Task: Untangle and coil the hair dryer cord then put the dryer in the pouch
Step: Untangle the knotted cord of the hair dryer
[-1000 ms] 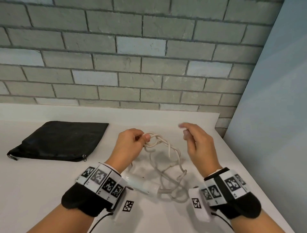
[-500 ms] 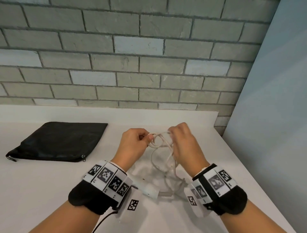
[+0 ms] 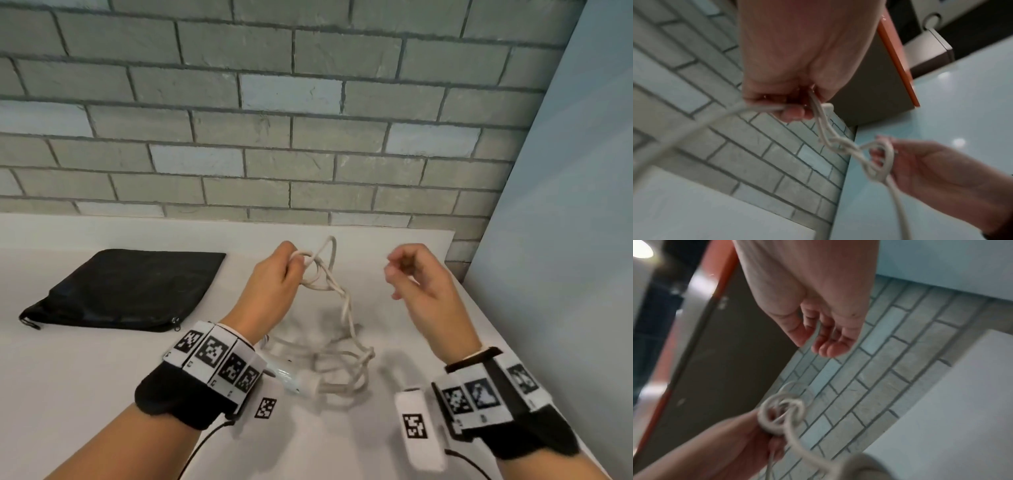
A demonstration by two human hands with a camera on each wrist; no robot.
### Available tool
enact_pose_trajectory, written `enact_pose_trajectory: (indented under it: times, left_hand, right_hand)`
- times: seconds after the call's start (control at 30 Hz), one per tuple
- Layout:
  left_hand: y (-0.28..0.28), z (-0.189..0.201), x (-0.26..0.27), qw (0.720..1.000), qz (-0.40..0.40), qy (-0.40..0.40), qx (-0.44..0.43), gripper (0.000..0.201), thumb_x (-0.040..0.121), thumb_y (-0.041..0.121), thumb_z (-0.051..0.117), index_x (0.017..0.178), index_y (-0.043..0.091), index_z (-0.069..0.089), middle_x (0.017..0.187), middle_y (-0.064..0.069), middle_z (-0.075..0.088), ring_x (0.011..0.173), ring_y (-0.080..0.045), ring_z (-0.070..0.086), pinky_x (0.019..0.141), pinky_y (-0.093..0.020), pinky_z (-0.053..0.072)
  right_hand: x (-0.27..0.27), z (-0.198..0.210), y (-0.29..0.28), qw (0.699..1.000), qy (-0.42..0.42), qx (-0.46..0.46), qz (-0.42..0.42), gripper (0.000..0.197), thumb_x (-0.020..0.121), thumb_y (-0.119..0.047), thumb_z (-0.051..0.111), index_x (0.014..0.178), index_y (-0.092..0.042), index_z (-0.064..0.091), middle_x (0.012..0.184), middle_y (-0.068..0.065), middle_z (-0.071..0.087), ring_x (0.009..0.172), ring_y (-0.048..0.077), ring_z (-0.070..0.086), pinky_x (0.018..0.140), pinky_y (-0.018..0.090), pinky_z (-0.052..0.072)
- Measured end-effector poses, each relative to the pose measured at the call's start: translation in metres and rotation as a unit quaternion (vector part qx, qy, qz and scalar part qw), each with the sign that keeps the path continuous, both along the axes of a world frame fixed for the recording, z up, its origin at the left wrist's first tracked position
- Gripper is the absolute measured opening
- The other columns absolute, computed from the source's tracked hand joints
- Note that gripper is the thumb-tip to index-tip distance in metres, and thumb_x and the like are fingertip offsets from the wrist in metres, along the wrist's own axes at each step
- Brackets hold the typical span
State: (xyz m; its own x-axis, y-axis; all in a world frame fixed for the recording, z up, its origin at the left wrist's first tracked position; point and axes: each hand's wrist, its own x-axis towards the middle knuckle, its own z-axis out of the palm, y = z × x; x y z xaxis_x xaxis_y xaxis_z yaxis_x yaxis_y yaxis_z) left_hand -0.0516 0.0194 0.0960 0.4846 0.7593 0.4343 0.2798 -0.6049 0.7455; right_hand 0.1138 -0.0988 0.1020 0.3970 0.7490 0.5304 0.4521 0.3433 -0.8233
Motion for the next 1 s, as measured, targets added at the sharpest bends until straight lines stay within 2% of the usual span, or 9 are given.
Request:
enact_pose_trajectory:
  times: [0.1, 0.17, 0.3, 0.47, 0.6, 0.67, 0.77, 0.9, 1.0]
  left_hand:
    - [-0.008, -0.004, 0.007, 0.999, -0.047, 0.013, 0.008, 0.021, 0.095, 0.022, 0.039, 0.077, 0.017, 0.047, 0.065, 0.008, 0.051, 0.060, -0.008, 0.049, 0.055, -0.015, 0.036]
    - [-0.012, -0.004, 0.010, 0.997, -0.072, 0.015, 0.001, 0.022, 0.095, 0.019, 0.039, 0.075, 0.024, 0.049, 0.070, 0.011, 0.056, 0.067, -0.004, 0.055, 0.063, -0.020, 0.041]
    - [-0.010, -0.004, 0.004, 0.997, -0.070, -0.005, -0.040, 0.023, 0.096, 0.021, 0.040, 0.073, 0.022, 0.047, 0.070, 0.007, 0.060, 0.051, 0.001, 0.052, 0.059, -0.020, 0.044]
    - [0.005, -0.008, -0.010, 0.995, -0.043, -0.039, -0.085, 0.025, 0.096, 0.023, 0.038, 0.078, 0.009, 0.046, 0.067, -0.009, 0.063, 0.051, -0.009, 0.055, 0.070, -0.041, 0.048]
    - [0.004, -0.007, -0.009, 0.995, -0.045, -0.037, -0.080, 0.025, 0.096, 0.023, 0.039, 0.072, 0.016, 0.043, 0.062, 0.002, 0.056, 0.053, -0.006, 0.051, 0.064, -0.028, 0.043]
    - [0.000, -0.004, -0.007, 0.998, -0.043, -0.025, -0.037, 0.025, 0.096, 0.025, 0.037, 0.072, 0.022, 0.040, 0.063, 0.003, 0.050, 0.059, -0.012, 0.050, 0.060, -0.022, 0.043]
    - [-0.006, 0.003, -0.005, 0.998, -0.058, -0.010, 0.035, 0.021, 0.097, 0.026, 0.035, 0.080, 0.016, 0.040, 0.064, -0.001, 0.049, 0.055, -0.010, 0.043, 0.053, -0.018, 0.036]
    - [-0.016, 0.013, 0.005, 0.985, -0.104, 0.011, 0.136, 0.015, 0.097, 0.024, 0.036, 0.085, 0.015, 0.040, 0.057, 0.009, 0.040, 0.055, -0.006, 0.042, 0.051, -0.015, 0.032]
    - [-0.018, 0.018, 0.013, 0.978, -0.126, -0.001, 0.165, 0.011, 0.094, 0.027, 0.037, 0.086, 0.021, 0.040, 0.063, 0.010, 0.046, 0.061, -0.006, 0.048, 0.055, -0.014, 0.033]
  right_hand:
    - [-0.026, 0.009, 0.004, 0.968, -0.249, 0.030, 0.013, 0.028, 0.086, -0.011, 0.055, 0.110, -0.023, 0.059, 0.111, -0.003, 0.053, 0.090, 0.002, 0.051, 0.077, 0.011, 0.042]
    - [-0.032, 0.008, 0.014, 0.925, -0.380, -0.021, 0.016, 0.034, 0.085, -0.008, 0.055, 0.118, -0.015, 0.057, 0.116, 0.003, 0.055, 0.097, 0.012, 0.052, 0.084, 0.013, 0.039]
    - [-0.024, 0.008, 0.023, 0.899, -0.434, -0.021, -0.052, 0.016, 0.083, -0.012, 0.055, 0.096, -0.008, 0.063, 0.083, 0.011, 0.062, 0.068, 0.028, 0.061, 0.059, 0.036, 0.051]
    - [0.008, 0.006, 0.017, 0.976, -0.160, 0.009, -0.147, 0.013, 0.094, -0.017, 0.044, 0.088, -0.012, 0.053, 0.063, -0.004, 0.056, 0.050, 0.007, 0.050, 0.050, 0.014, 0.038]
    - [0.018, -0.008, 0.023, 0.971, 0.134, 0.033, -0.195, 0.023, 0.096, -0.013, 0.036, 0.077, -0.019, 0.047, 0.069, 0.002, 0.057, 0.031, 0.004, 0.042, 0.033, 0.017, 0.032]
    - [0.023, -0.019, 0.025, 0.964, 0.197, -0.022, -0.179, 0.026, 0.095, -0.009, 0.037, 0.074, -0.016, 0.048, 0.069, 0.006, 0.057, 0.031, 0.006, 0.044, 0.032, 0.017, 0.030]
    - [0.026, -0.027, 0.023, 0.968, -0.013, -0.139, -0.208, 0.014, 0.089, -0.003, 0.048, 0.091, -0.010, 0.061, 0.089, 0.009, 0.056, 0.056, 0.017, 0.055, 0.058, 0.019, 0.042]
    - [-0.002, 0.007, 0.007, 0.962, -0.215, 0.072, -0.151, 0.030, 0.084, 0.003, 0.048, 0.112, -0.006, 0.056, 0.103, 0.001, 0.043, 0.064, 0.003, 0.046, 0.064, 0.006, 0.036]
    - [-0.023, 0.016, 0.009, 0.943, -0.329, 0.021, -0.042, 0.030, 0.087, -0.015, 0.053, 0.117, -0.012, 0.053, 0.099, 0.002, 0.054, 0.075, 0.000, 0.046, 0.070, 0.008, 0.037]
